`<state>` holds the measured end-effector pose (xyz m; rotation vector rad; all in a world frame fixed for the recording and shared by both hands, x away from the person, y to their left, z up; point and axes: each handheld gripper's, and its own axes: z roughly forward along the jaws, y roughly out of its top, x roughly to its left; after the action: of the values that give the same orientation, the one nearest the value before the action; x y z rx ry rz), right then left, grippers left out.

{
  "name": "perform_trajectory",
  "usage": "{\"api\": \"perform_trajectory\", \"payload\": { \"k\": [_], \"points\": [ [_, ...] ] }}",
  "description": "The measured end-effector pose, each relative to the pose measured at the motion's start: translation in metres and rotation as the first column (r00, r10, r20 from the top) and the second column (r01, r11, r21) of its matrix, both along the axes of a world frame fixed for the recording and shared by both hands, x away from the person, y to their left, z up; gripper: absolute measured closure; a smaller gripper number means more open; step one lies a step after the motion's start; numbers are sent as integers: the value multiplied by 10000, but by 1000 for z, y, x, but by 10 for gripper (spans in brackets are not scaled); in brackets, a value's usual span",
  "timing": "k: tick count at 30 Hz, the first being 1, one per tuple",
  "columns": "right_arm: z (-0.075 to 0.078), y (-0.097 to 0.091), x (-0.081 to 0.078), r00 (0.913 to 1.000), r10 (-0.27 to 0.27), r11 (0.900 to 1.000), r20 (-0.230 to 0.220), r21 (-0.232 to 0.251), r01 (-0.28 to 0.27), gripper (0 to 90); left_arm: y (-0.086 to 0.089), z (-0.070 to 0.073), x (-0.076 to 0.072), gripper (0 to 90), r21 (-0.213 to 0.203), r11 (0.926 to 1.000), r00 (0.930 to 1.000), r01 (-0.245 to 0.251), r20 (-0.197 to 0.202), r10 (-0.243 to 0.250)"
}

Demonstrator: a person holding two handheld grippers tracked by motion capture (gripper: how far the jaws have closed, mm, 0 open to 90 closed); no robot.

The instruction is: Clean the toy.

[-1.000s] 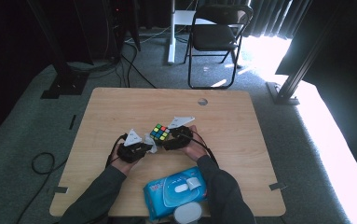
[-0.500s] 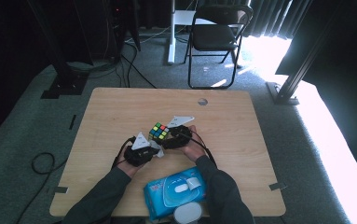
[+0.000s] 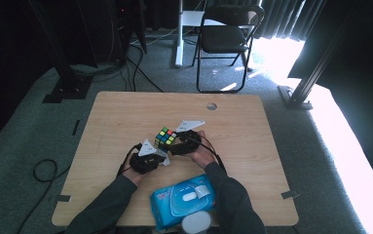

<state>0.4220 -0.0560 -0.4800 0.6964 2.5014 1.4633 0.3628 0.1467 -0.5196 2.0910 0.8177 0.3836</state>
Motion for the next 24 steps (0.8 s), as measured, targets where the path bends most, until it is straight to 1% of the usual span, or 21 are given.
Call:
{"api": "perform_trajectory", "payload": {
  "k": [4, 5, 9, 13, 17, 20, 24],
  "points": [
    [0, 1, -1, 10000, 85, 10000, -23, 12, -85, 342, 3, 1, 1, 811, -58, 9997, 9996, -231, 175, 232],
    [0, 1, -1, 9999, 104, 9999, -16, 18, -104, 342, 4, 2, 1, 812, -9, 9997, 9995, -238, 197, 238],
    [0, 1, -1, 9999, 154, 9999, -38, 27, -154, 342, 8, 3, 3, 813, -108, 9989, 9985, -461, 304, 464],
    [0, 1, -1, 9997, 216, 9997, -61, 77, -216, 343, 14, 5, 6, 814, -196, 9969, 9963, -763, 387, 770],
    [1, 0, -2, 9996, 252, 9995, -147, 194, -249, 342, 21, 6, 8, 817, -359, 9928, 9915, -1144, 590, 1163],
    [1, 0, -2, 9993, 306, 9989, -221, 357, -298, 342, 21, 6, 7, 817, -366, 9928, 9907, -1140, 710, 1163],
    [1, 2, -1, 9991, 347, 9986, -244, 400, -337, 343, 16, 5, 6, 817, -396, 9944, 9921, -979, 745, 1006]
  ]
}}
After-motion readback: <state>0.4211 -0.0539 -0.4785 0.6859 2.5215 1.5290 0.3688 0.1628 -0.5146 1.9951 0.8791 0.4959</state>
